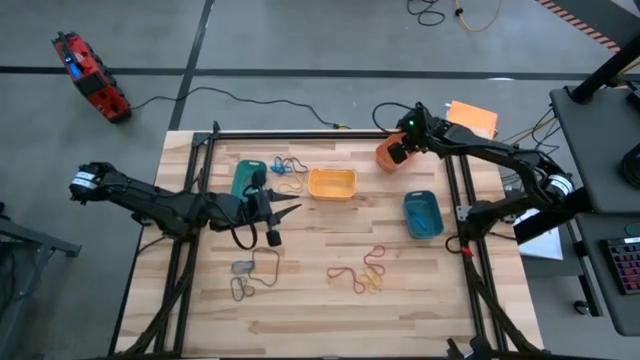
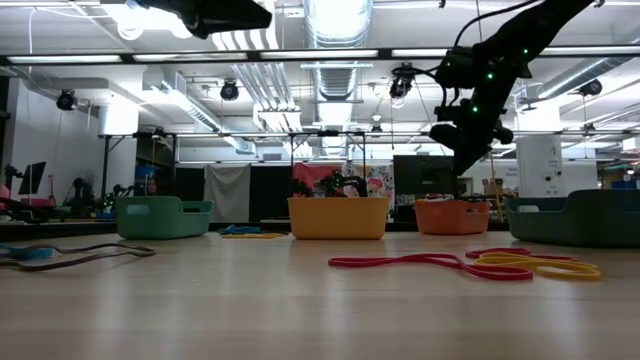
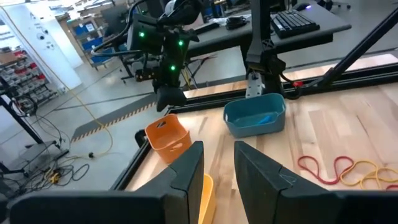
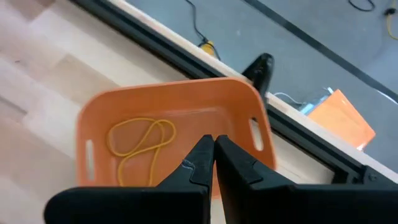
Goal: Sort rubber bands into baskets
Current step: Put the black rubberband into the yellow bin
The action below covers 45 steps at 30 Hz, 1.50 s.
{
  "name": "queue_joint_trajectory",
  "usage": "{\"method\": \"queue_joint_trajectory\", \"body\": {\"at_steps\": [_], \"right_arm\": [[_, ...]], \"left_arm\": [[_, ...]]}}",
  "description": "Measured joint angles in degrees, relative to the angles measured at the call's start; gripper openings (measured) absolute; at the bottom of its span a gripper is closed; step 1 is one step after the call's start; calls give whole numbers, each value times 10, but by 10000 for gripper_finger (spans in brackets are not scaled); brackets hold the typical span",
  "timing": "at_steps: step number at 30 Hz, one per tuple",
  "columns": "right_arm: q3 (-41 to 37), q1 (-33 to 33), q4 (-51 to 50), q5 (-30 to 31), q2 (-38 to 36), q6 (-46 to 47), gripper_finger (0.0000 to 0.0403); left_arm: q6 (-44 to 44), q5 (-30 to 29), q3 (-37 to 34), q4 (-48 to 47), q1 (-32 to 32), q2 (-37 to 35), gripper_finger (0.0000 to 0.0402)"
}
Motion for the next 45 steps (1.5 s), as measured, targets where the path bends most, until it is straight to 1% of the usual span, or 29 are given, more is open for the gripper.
{"method": "queue_joint_trajectory", "body": {"at_steps": [4,6,11,14,17,19,23,28,32,34,38,45], "right_arm": [[0,0,11,-9,-7,-6,9],[0,0,16,-35,-10,-9,9],[0,1,25,-182,-15,1,9],[0,7,25,-254,-15,19,9],[0,28,27,-312,-15,19,9],[0,47,30,-335,-15,18,9],[0,85,29,-351,-15,14,9],[0,117,19,-395,-15,14,9],[0,132,8,-410,-15,21,9],[0,141,7,-411,-15,26,9],[0,162,7,-411,-15,27,9],[2,172,9,-404,-15,-18,9]], "left_arm": [[-3,0,0,-22,0,0,74],[-6,0,0,-34,0,0,74],[-15,1,0,-62,7,0,74],[-16,12,0,-81,20,0,74],[-16,50,0,-93,49,0,74],[-14,88,0,-103,76,0,74],[-3,170,0,-130,138,0,74],[-1,258,0,-180,225,0,74],[-3,331,0,-194,265,0,74],[-8,338,4,-208,268,0,74],[-29,340,30,-275,265,0,74],[-121,341,95,-474,261,0,74]]}}
